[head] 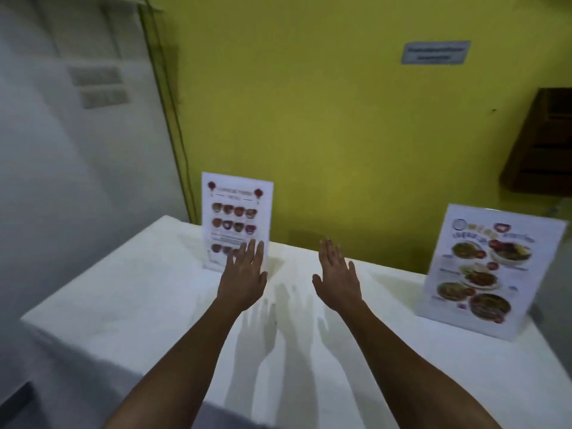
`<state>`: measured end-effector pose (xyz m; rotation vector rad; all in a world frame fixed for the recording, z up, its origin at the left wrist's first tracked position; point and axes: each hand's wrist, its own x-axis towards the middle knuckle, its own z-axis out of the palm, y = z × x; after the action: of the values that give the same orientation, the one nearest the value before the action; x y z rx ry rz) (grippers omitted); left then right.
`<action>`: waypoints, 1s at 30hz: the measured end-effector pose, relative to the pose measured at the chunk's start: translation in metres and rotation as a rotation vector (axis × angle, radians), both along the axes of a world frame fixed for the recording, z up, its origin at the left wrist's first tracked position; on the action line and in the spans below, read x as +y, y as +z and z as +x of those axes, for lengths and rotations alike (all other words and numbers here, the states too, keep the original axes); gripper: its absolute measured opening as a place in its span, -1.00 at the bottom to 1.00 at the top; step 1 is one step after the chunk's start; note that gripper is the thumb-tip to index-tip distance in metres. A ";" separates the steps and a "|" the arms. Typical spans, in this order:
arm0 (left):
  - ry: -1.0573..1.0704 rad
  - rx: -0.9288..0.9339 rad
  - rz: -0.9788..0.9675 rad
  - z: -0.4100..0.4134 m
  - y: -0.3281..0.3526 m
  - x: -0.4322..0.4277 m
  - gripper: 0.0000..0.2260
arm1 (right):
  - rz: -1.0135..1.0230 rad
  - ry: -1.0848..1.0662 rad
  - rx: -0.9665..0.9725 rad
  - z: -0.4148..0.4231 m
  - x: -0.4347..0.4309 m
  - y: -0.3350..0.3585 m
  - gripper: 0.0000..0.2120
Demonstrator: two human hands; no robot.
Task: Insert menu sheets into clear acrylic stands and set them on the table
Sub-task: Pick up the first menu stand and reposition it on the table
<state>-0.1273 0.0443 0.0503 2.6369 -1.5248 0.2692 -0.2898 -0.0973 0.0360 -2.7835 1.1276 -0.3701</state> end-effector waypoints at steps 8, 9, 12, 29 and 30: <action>0.048 0.089 -0.009 0.086 -0.005 0.077 -0.43 | 0.071 0.046 -0.032 0.102 0.072 -0.004 -0.30; 0.048 0.095 0.000 0.094 -0.006 0.079 -0.43 | 0.075 0.042 -0.030 0.110 0.075 -0.005 -0.30; 0.049 0.105 0.011 0.113 -0.009 0.079 -0.42 | 0.067 0.023 -0.014 0.128 0.076 -0.009 -0.29; -0.025 0.238 -0.083 0.198 -0.032 0.006 -0.43 | -0.016 -0.097 -0.186 0.191 0.022 -0.028 -0.25; -0.038 0.239 -0.082 0.204 -0.033 0.003 -0.42 | -0.027 -0.110 -0.193 0.193 0.020 -0.028 -0.24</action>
<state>0.0763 0.0471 0.0177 2.4696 -1.4524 0.0126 -0.0964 -0.0774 0.0079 -2.6446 1.2390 -0.6546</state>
